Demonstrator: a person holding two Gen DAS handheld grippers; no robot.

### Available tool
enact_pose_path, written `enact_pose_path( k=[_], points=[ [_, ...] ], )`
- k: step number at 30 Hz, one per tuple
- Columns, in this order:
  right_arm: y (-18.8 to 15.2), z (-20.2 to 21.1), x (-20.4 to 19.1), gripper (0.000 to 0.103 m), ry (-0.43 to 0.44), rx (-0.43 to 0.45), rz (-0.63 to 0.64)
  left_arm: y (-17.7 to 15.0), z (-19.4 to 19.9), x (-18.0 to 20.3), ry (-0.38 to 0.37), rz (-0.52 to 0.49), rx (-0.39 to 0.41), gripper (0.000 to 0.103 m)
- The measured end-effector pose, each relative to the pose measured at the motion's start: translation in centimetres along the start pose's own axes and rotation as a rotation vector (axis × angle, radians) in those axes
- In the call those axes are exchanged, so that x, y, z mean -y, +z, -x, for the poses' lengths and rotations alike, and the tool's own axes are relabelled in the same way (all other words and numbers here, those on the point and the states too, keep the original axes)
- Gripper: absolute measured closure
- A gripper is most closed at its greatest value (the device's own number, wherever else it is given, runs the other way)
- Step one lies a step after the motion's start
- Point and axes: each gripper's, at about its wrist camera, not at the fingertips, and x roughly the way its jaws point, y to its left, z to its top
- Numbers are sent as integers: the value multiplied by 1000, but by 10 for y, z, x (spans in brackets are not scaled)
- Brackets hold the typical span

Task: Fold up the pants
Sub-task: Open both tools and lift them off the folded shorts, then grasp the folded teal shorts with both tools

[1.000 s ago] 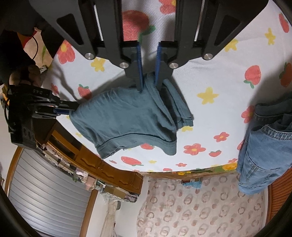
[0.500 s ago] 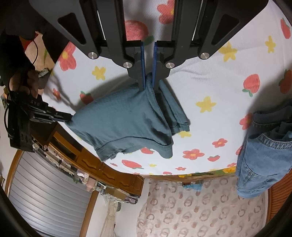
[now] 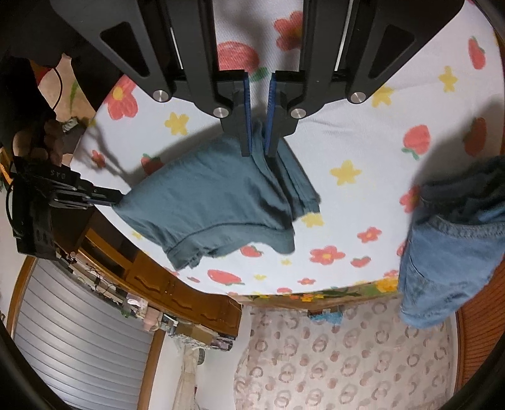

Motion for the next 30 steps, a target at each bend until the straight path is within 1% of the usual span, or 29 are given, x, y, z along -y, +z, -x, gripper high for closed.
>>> enact_pose_path(
  k=[3,4,6,7,8,9,10,11,12,13,14,15,17,19,21,25,28,30],
  points=[
    [1,4,-3,98,-5,14,11,6,2,-2,15,2,11,83],
    [1,5,-5,97,-10,18,16,7,1,-2,22,-1,11,77],
    [3,6,-7,94,-20,24,24,9,-1,-3,33,-6,10,67],
    [4,6,-7,94,-27,29,27,10,-2,-2,34,-8,13,56],
    [4,7,-7,93,-28,32,26,11,-2,-2,34,-9,19,52],
    [5,7,-7,92,-28,34,25,12,-2,-1,37,-11,22,51],
    [6,8,-6,90,-34,37,22,13,-3,-1,43,-13,22,46],
    [7,8,-5,86,-43,41,20,14,-4,0,50,-14,24,33],
    [8,9,-4,81,-51,46,17,15,-5,0,53,-13,29,28],
    [9,10,-3,79,-54,52,13,17,-6,0,52,-13,36,24],
    [10,11,-2,74,-55,57,7,18,-7,-1,49,-13,37,24],
    [10,11,-1,66,-55,58,4,19,-8,-1,49,-12,35,23],
    [13,10,2,58,-61,58,0,21,-12,-1,54,-9,34,22],
    [17,7,4,53,-67,54,3,24,-16,-3,57,-2,35,22],
    [22,1,6,46,-74,49,11,26,-22,-5,45,8,25,22],
    [36,-25,11,45,-78,11,24,34,-37,-12,40,22,-8,22],
    [49,-45,17,45,-77,-18,27,39,-46,-19,55,40,-27,23],
    [57,-55,20,45,-68,-28,28,40,-50,-23,49,54,-38,27]
  ],
)
